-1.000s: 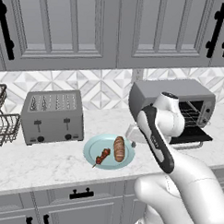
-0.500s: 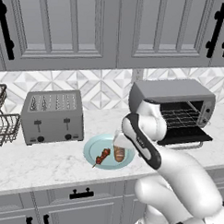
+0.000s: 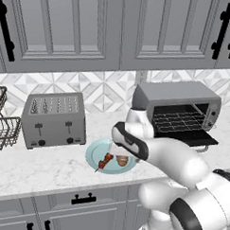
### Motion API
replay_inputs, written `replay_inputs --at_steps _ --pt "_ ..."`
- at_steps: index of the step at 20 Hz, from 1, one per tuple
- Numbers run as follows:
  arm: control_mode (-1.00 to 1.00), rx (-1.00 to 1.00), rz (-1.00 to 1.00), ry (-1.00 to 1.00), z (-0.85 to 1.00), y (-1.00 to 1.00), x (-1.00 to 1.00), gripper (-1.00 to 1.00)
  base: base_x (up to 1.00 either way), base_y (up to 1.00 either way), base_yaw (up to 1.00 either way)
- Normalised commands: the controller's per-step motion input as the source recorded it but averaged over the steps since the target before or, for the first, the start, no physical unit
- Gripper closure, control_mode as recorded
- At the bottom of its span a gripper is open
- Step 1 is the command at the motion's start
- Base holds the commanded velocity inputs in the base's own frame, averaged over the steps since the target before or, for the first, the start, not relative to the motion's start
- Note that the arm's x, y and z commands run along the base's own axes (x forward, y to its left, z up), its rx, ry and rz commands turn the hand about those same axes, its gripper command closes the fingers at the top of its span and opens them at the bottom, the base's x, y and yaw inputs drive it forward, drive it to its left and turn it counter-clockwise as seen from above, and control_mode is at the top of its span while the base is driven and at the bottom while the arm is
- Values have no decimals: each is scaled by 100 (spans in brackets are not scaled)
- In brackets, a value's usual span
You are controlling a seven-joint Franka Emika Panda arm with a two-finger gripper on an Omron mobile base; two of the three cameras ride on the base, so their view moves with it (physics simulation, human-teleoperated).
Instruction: Pick up the kebab skewer and baguette bread, and place them inside the toaster oven. Close the toaster oven door and start by setting the timer.
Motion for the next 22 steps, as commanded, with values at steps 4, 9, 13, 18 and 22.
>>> replay_inputs --at_steps 4,9,13,18,22 --pt "-100 -2 0 3 -30 11 44 -100 0 0 0" --pt "-100 0 0 0 -33 1 28 -100 0 0 0" --pt "-100 0 0 1 -34 0 13 -100 0 0 0" --pt "-100 0 0 0 -18 0 0 -100 0 0 0" --pt "-100 0 0 0 -12 0 0 100 0 0 0"
